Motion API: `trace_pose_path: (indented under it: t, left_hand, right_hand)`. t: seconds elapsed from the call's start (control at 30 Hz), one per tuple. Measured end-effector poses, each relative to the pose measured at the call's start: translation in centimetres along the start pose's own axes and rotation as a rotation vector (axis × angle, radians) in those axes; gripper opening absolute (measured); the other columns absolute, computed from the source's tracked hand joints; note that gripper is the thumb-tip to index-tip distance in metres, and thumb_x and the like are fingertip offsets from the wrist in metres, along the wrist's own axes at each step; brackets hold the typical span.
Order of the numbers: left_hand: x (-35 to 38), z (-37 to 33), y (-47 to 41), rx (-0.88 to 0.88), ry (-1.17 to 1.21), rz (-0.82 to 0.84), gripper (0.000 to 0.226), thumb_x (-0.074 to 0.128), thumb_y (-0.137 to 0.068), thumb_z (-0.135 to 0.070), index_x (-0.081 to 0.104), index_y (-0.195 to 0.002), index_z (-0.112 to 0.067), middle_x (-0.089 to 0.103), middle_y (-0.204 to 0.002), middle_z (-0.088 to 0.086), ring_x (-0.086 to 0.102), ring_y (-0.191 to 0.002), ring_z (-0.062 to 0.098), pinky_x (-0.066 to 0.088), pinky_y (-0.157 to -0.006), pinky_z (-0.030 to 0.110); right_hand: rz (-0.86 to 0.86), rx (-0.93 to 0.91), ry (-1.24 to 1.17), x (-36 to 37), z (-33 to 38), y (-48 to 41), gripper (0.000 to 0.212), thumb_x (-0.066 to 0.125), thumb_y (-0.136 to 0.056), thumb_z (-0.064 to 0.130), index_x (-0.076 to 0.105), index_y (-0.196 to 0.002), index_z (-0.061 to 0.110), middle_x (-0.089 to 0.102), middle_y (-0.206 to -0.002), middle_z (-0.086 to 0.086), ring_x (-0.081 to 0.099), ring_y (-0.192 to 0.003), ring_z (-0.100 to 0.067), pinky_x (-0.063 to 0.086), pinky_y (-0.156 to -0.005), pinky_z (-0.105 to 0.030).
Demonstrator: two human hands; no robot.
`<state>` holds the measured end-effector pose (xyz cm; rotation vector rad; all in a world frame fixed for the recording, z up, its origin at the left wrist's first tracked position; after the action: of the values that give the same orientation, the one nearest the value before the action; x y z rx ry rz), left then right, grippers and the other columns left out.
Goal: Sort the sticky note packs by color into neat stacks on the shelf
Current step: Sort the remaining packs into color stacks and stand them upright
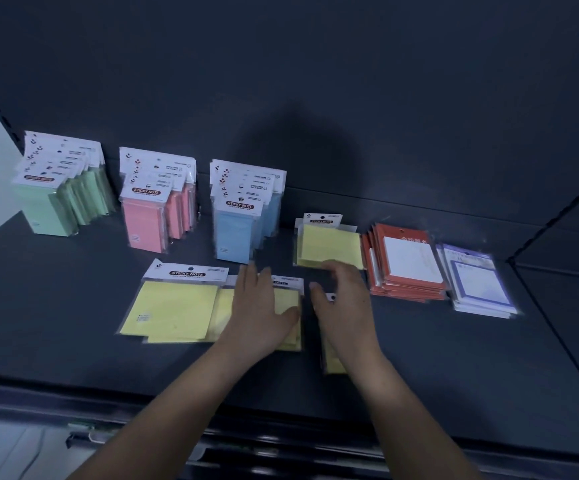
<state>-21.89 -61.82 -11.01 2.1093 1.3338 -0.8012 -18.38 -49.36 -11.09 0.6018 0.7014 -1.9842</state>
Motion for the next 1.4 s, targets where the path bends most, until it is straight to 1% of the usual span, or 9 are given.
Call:
trace_pose_path:
  t: [0.13, 0.23, 0.4, 0.53, 0.73, 0.93, 1.13, 1.27, 1.4]
  left_hand:
    - [0.3, -3.0, -2.8, 0.155, 0.172, -0.001, 0.051, 0.051, -0.092, -0.013, 0.033, -0.140, -0.010, 0.035, -0.145, 0.007, 0.027, -0.137, 0.021, 0.019, -0.113, 0.028]
    - [1.1, -4.0, -4.9, 0.066, 0.339, 0.036, 0.035, 0.047, -0.092, -0.007, 0.049, -0.126, -0.012, 0.057, -0.124, 0.007, 0.051, -0.103, 0.015, 0.039, -0.082, 0.021]
    - [1.7, -3.7, -5.7, 0.034, 0.430, -0.238, 0.035, 0.058, -0.091, -0.021, 0.058, -0.120, -0.004, 0.060, -0.116, 0.007, 0.056, -0.104, 0.019, 0.042, -0.084, 0.022]
    - [0.9, -3.2, -5.5, -0.046, 0.791, -0.446, 0.015, 0.065, -0.083, -0.005, 0.057, -0.076, -0.015, 0.060, -0.077, 0.003, 0.057, -0.073, 0.015, 0.047, -0.071, 0.026]
    - [-1.2, -3.2, -3.2, 0.102, 1.004, -0.266, 0.035, 0.055, -0.080, 0.015, 0.050, -0.086, -0.019, 0.055, -0.080, -0.003, 0.055, -0.068, 0.001, 0.048, -0.057, 0.015]
    - [-2.5, -0.6, 0.3, 0.148, 0.951, 0.032, 0.053, 0.068, -0.065, -0.001, 0.055, -0.111, -0.023, 0.069, -0.106, -0.006, 0.064, -0.095, 0.008, 0.052, -0.075, 0.019]
    - [-6.3, 1.9, 2.8, 0.110, 0.979, -0.188, 0.033, 0.054, -0.088, 0.003, 0.058, -0.111, -0.019, 0.071, -0.097, -0.009, 0.064, -0.083, 0.003, 0.051, -0.068, 0.013]
    - [-9.2, 5.8, 2.5, 0.034, 0.597, -0.450, 0.036, 0.058, -0.088, 0.000, 0.053, -0.114, -0.024, 0.059, -0.089, -0.008, 0.052, -0.059, -0.005, 0.042, -0.056, 0.006]
    - [-9.9, 10.2, 1.9, -0.129, 0.123, -0.482, 0.030, 0.059, -0.087, -0.005, 0.057, -0.117, -0.008, 0.062, -0.104, 0.008, 0.057, -0.095, 0.025, 0.038, -0.080, 0.025]
  right_hand:
    - [0.059, 0.179, -0.098, -0.8, -1.8, -1.1, 0.062, 0.051, -0.093, 0.033, 0.027, -0.144, 0.009, 0.026, -0.151, -0.005, 0.020, -0.141, -0.018, 0.017, -0.117, -0.035]
    - [0.107, 0.323, -0.312, -1.0, -2.5, -1.8, 0.066, 0.051, -0.092, 0.040, 0.025, -0.146, 0.012, 0.029, -0.151, -0.003, 0.025, -0.140, -0.018, 0.022, -0.116, -0.039]
    - [0.072, 0.459, -0.661, -2.3, -3.1, -1.9, 0.046, 0.057, -0.091, 0.023, 0.043, -0.134, 0.015, 0.049, -0.132, 0.000, 0.046, -0.123, -0.015, 0.037, -0.104, -0.029]
    - [-0.010, 0.537, -0.943, -2.4, -3.3, -0.7, 0.034, 0.058, -0.089, 0.009, 0.052, -0.123, 0.007, 0.058, -0.109, -0.002, 0.056, -0.103, -0.017, 0.046, -0.085, -0.025]
    - [-0.056, 0.476, -0.968, -2.4, -2.4, 0.0, 0.032, 0.056, -0.091, 0.011, 0.049, -0.123, 0.012, 0.064, -0.091, 0.003, 0.058, -0.081, -0.009, 0.046, -0.074, -0.021]
    - [0.011, 0.368, -1.023, -2.5, -0.7, 0.3, 0.021, 0.055, -0.090, 0.005, 0.059, -0.108, 0.015, 0.071, -0.095, 0.000, 0.064, -0.086, -0.014, 0.054, -0.071, -0.022]
    - [0.249, 0.187, -1.015, -0.4, 4.0, 1.0, 0.039, 0.056, -0.087, -0.005, 0.053, -0.118, 0.019, 0.068, -0.110, 0.001, 0.066, -0.089, -0.006, 0.053, -0.070, -0.020]
    - [0.299, 0.191, -0.629, 4.1, 6.4, 0.6, 0.043, 0.063, -0.086, 0.010, 0.048, -0.126, 0.019, 0.058, -0.111, 0.006, 0.059, -0.082, -0.005, 0.054, -0.074, -0.026]
    - [0.338, -0.017, -0.217, 8.1, 8.1, 0.4, 0.056, 0.059, -0.088, 0.008, 0.036, -0.138, 0.019, 0.053, -0.111, -0.002, 0.054, -0.097, -0.017, 0.044, -0.085, -0.026]
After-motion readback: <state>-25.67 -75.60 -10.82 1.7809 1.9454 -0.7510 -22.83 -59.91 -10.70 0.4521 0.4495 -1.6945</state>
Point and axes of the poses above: each hand's wrist, its own y-axis away from the middle knuckle, its own x-axis out of the palm, z = x × y, the point moved 3 cm from there along -y, towards the middle knuckle
